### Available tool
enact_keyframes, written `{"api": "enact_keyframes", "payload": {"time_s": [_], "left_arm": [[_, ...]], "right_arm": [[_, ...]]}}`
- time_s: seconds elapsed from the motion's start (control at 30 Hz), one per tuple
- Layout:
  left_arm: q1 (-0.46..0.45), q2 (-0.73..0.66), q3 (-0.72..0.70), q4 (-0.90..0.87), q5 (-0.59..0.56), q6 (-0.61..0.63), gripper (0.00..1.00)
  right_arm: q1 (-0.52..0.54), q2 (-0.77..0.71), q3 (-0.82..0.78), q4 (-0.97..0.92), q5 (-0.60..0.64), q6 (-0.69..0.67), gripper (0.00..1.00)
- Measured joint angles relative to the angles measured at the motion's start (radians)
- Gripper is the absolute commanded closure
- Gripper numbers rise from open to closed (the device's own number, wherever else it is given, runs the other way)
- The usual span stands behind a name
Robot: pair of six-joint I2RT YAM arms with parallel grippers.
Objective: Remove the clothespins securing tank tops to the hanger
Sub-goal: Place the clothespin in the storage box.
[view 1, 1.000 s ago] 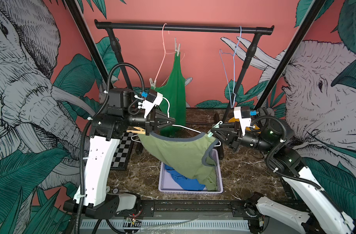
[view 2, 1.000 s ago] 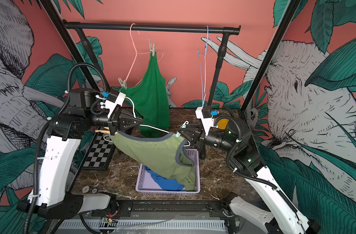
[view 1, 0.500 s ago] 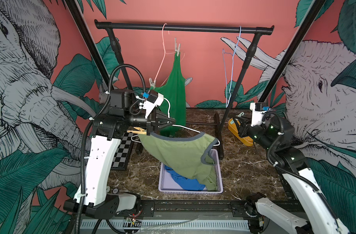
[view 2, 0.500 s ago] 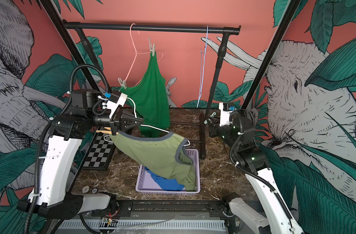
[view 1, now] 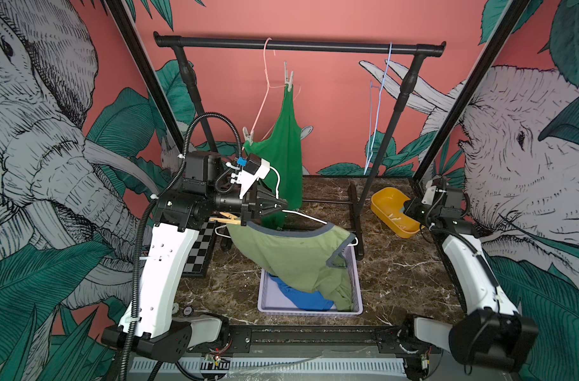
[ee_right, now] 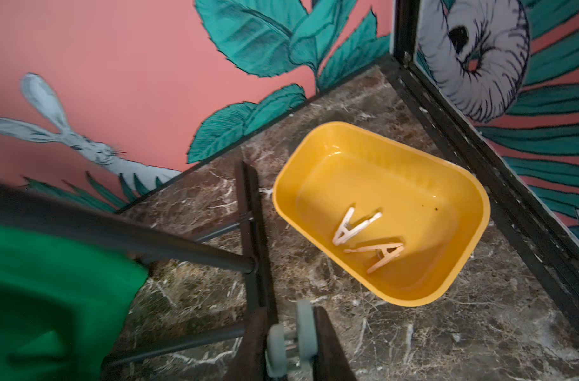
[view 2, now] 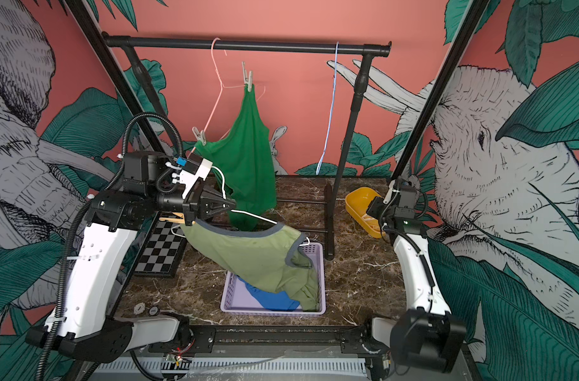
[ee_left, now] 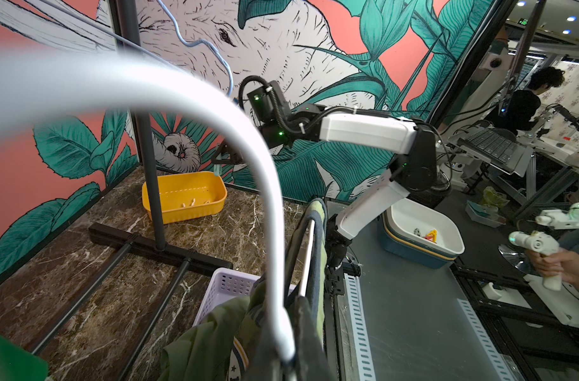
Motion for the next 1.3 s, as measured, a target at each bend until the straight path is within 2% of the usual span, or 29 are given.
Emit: {"api": "enact_keyframes", "payload": {"time_s": [0.17,0.47,0.83,1.2,1.3], "left_arm": [[-0.006,-0.006,0.0,0.007,0.0,0.0,1.0],[-0.018,-0.013,-0.016,0.016,-0.001,0.001,1.0],[-0.03,-0.013,-0.022,0.023,-0.004,0.003,1.0],[-0.032,-0.013,-0.035,0.029,-0.011,0.003,1.0],[-0.032,-0.013,-0.035,0.031,-0.011,0.003,1.0]], "right_arm": [[-0.072,0.195,0.02,0.055,-0.002,0.047,1.0],[-0.098,0.366,0.037,0.098,0.087,0.055,1.0],[-0.112,0.406,0.032,0.106,0.108,0.031,1.0],[-0.114,0.478,0.032,0.116,0.098,0.029,0.62],[-0.114,0.475,0.032,0.12,0.095,0.03,0.56]]}}
